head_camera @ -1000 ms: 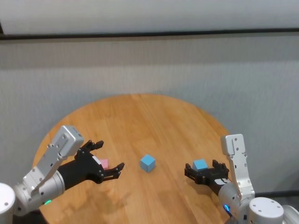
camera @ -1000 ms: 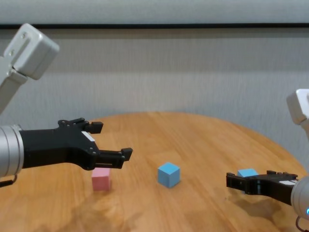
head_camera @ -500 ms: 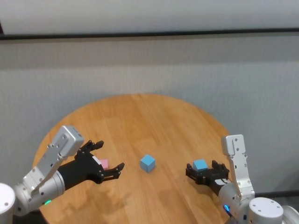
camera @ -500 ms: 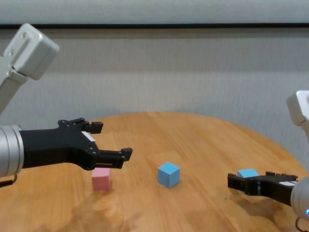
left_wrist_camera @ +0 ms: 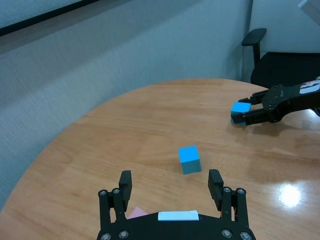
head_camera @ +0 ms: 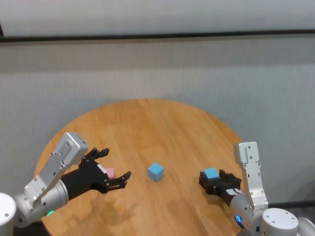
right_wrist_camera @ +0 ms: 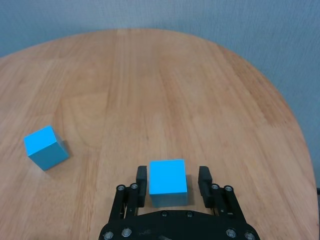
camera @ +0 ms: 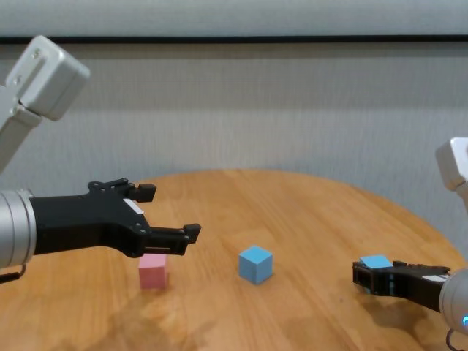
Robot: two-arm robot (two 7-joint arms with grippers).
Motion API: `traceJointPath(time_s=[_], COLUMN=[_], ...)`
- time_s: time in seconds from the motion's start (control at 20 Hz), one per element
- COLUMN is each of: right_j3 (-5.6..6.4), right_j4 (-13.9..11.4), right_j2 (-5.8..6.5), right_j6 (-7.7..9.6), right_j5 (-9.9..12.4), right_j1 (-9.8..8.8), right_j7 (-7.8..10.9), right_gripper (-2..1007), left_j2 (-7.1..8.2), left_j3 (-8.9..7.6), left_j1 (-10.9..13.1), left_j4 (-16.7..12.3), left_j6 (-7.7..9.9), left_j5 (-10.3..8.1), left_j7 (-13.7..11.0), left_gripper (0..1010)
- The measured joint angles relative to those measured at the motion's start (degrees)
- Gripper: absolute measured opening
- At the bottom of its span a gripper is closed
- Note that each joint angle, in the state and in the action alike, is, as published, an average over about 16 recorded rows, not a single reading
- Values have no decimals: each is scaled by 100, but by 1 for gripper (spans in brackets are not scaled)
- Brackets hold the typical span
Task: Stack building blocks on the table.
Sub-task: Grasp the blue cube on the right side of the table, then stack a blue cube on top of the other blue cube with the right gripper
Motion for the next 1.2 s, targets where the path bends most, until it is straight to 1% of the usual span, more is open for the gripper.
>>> traceJointPath(time_s=[0.25,0.5,0.6,0.7,0.8,0.9,1.05,1.2], right_j3=[62,103,109,109,100,80,28,-57], right_j4=[-13,-59,-94,-130,-155,-162,-126,-33], right_j2=[-47,-67,-57,-32,9,66,178,301], right_j6=[29,15,-16,-79,-175,-297,-520,-770], right_j5=[-25,-72,-96,-121,-142,-160,-163,-137], right_j1=[-22,-42,-45,-41,-21,14,100,227], right_j7=[45,129,203,322,487,701,1105,1567], right_gripper=[512,414,391,376,371,370,370,370], left_j2=[0,0,0,0,0,0,0,0], left_j3=[0,0,0,0,0,0,0,0], left_j1=[0,0,0,0,0,0,0,0], left_j4=[0,0,0,0,0,0,0,0], left_j6=[0,0,0,0,0,0,0,0], left_j5=[0,0,0,0,0,0,0,0], left_j7=[0,0,0,0,0,0,0,0], left_gripper=[1003,1003,1003,1003,1003,1003,1003,1003])
